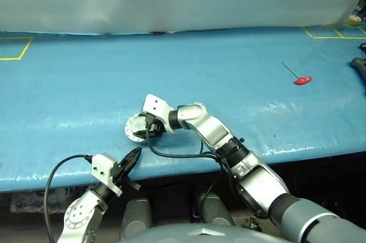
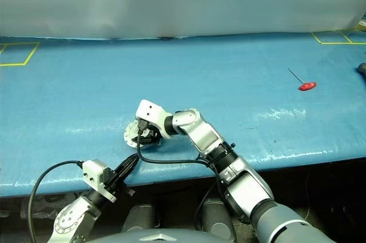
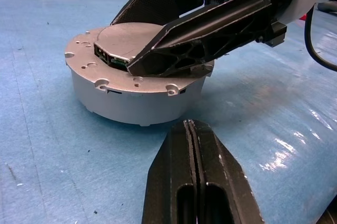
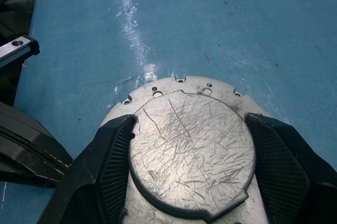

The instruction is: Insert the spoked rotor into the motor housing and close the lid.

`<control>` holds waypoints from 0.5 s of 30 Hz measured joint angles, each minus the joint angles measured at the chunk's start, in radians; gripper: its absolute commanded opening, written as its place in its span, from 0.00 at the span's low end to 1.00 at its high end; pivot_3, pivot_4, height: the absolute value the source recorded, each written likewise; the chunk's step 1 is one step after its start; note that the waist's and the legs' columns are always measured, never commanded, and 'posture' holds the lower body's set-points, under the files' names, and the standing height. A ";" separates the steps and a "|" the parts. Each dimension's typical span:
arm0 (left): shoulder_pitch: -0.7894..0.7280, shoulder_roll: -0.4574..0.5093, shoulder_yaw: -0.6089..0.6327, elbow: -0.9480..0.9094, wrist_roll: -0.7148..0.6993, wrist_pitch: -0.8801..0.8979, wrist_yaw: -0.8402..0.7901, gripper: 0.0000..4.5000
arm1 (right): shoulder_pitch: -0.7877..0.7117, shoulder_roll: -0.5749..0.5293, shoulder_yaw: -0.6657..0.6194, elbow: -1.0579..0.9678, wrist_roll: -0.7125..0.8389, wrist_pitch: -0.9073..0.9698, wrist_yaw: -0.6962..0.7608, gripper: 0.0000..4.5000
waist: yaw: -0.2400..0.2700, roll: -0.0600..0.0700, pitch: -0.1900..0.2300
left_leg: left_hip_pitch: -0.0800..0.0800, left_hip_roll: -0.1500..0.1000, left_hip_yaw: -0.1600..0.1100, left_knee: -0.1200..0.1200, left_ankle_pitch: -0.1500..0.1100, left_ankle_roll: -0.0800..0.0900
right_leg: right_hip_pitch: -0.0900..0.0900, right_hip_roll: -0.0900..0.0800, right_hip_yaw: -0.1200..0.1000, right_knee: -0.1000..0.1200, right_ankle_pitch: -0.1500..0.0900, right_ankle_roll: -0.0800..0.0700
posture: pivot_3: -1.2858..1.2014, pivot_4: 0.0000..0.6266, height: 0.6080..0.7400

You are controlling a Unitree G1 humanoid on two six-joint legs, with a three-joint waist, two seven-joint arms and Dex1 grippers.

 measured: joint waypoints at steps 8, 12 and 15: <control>0.001 0.000 -0.003 0.000 0.000 0.000 -0.001 0.00 | -0.016 -0.004 -0.002 0.026 -0.003 -0.032 0.019 0.67 | 0.000 0.000 0.000 | 0.000 0.000 0.000 0.000 0.000 0.000 | 0.000 0.000 0.000 0.000 0.000 0.000 | 0.52 0.24 1.00; 0.003 0.000 -0.003 0.000 0.000 0.000 -0.001 0.00 | -0.016 -0.005 -0.004 0.037 -0.003 -0.052 0.026 0.67 | 0.000 0.000 0.000 | 0.000 0.000 0.000 0.000 0.000 0.000 | 0.000 0.000 0.000 0.000 0.000 0.000 | 0.52 0.24 1.00; 0.003 0.000 -0.003 0.000 0.000 0.000 -0.001 0.00 | -0.016 -0.005 -0.010 0.050 -0.002 -0.073 0.038 0.67 | 0.000 0.000 0.000 | 0.000 0.000 0.000 0.000 0.000 0.000 | 0.000 0.000 0.000 0.000 0.000 0.000 | 0.52 0.24 1.00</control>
